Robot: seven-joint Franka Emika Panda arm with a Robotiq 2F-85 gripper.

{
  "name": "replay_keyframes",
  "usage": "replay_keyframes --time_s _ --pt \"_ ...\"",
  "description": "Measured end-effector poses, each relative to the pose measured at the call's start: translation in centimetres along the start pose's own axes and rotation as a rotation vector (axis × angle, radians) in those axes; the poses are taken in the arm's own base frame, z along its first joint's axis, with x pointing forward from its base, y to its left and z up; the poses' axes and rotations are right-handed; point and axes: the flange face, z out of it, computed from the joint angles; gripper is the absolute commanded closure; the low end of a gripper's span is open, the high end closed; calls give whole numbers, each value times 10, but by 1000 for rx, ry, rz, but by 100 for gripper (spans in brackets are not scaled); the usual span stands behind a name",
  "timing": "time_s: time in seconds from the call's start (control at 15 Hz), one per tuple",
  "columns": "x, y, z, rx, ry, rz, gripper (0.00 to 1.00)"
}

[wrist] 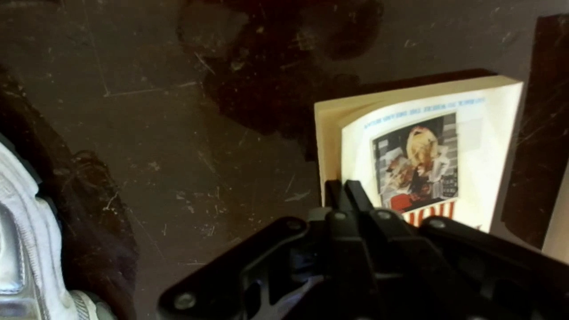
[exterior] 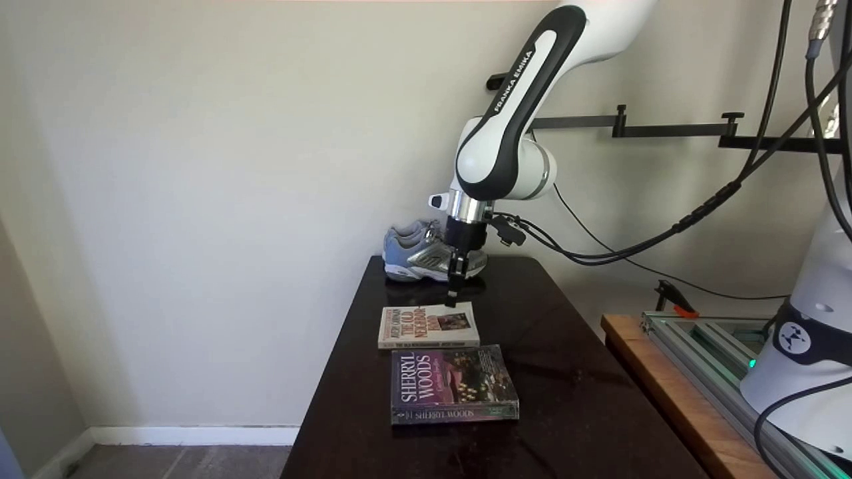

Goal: Put the book on the other book

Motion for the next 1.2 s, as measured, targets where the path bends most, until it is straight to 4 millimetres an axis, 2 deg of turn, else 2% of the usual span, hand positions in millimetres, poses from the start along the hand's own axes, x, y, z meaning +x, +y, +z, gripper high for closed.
replay_keyframes --time_s 0.53,1.2 --pt "12 -11 -16 12 52 13 99" --pt "34 -46 -70 -2 134 -43 99"
